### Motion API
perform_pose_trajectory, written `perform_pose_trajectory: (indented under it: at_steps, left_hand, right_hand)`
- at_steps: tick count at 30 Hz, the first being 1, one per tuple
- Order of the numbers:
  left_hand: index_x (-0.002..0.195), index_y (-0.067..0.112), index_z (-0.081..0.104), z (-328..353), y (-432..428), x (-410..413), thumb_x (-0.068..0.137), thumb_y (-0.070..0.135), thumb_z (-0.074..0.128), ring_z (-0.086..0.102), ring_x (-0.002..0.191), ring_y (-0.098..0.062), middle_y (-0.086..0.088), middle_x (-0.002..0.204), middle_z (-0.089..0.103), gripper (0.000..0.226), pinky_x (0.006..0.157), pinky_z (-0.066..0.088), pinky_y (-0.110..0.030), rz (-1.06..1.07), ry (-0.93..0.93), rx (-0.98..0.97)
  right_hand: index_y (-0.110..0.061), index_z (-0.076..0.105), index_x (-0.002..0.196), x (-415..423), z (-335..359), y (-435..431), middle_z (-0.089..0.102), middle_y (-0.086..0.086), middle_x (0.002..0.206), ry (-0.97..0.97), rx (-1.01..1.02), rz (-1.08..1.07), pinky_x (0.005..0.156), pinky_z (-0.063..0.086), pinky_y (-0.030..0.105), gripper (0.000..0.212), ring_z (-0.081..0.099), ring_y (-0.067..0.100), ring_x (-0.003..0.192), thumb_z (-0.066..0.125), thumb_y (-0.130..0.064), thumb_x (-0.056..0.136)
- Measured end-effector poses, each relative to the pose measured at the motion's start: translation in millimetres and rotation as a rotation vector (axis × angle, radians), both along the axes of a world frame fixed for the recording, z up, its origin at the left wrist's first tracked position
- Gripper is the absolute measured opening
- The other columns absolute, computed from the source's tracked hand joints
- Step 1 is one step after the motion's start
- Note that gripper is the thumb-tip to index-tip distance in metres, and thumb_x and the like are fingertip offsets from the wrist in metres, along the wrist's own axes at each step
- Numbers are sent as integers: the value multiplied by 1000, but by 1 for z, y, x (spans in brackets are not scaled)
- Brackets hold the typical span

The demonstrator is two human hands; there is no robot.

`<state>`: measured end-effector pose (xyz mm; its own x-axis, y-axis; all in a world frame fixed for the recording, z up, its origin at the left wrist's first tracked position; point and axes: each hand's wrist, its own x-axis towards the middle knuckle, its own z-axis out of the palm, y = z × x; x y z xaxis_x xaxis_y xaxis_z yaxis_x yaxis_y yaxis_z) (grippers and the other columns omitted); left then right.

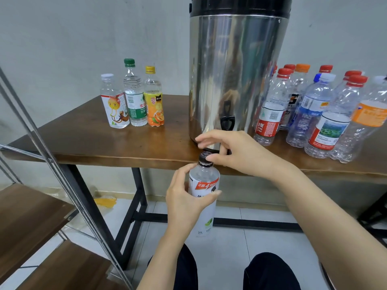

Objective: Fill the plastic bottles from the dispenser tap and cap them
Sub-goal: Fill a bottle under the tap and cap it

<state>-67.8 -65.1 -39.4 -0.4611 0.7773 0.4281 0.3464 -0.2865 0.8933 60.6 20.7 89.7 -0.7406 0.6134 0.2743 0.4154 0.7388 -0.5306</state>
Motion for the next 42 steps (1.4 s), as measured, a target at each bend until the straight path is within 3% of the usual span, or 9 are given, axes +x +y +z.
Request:
perform_pose_trajectory:
  at_steps: [4,8,19,23,26,30,35,38,42]
  left_hand:
    - [114,48,53,2,1,-6,51,42,89,67,101,-13,13,115,65,73,81,59,-39,16,22,-7]
    - [114,47,53,4,2,-13,51,45,89,67,101,-12,14,115,63,73,80,59,-38,39,22,11]
    - [117,43,53,8,5,-25,52,51,86,66,102,-13,16,115,61,74,79,59,-40,55,64,1]
    - [117,42,53,6,4,-28,51,50,87,67,100,-12,16,115,61,75,79,59,-40,53,45,1]
    - [118,42,53,7,4,-28,52,49,87,66,101,-11,18,114,60,74,78,59,-39,52,71,-1]
    - [117,40,53,6,5,-33,52,49,87,66,101,-12,16,116,61,74,79,59,-41,56,27,6]
    - [119,41,52,5,6,-38,52,52,86,65,104,-13,16,117,60,75,81,60,-41,63,34,-5]
    - [119,41,52,3,8,-41,53,52,86,65,104,-13,16,117,60,75,81,60,-41,62,37,0]
    - [120,38,53,5,8,-42,54,49,87,66,103,-13,13,117,61,74,81,59,-42,57,45,20]
  right_hand:
    - [-27,64,109,-9,0,2,66,-12,99,18,38,-55,64,40,18,32,52,-7,62,76,-37,82]
    - [-21,65,117,-13,4,2,68,-10,109,21,-48,17,62,45,12,31,50,1,50,74,-18,87]
    - [-26,63,104,-27,4,6,65,-12,95,52,15,-42,60,46,17,31,57,6,63,79,-38,79]
    - [-19,64,115,-27,6,4,67,-10,111,43,-114,64,55,43,12,27,51,1,50,71,-14,89]
    - [-23,64,97,-32,2,6,67,-7,92,79,-33,-20,57,39,9,25,52,-3,55,80,-29,80]
    - [-27,64,111,-32,3,8,68,-14,109,44,-87,56,63,51,20,28,54,1,54,74,-17,87]
    - [-32,64,98,-36,-1,10,68,-16,97,89,36,-92,67,46,22,24,58,-4,69,76,-42,80]
    - [-28,62,119,-36,0,8,67,-15,116,69,-61,4,62,42,10,31,52,-1,53,70,-23,89]
    - [-22,64,102,-47,-4,5,70,-6,99,156,-53,-20,60,41,8,24,52,-3,55,77,-20,83]
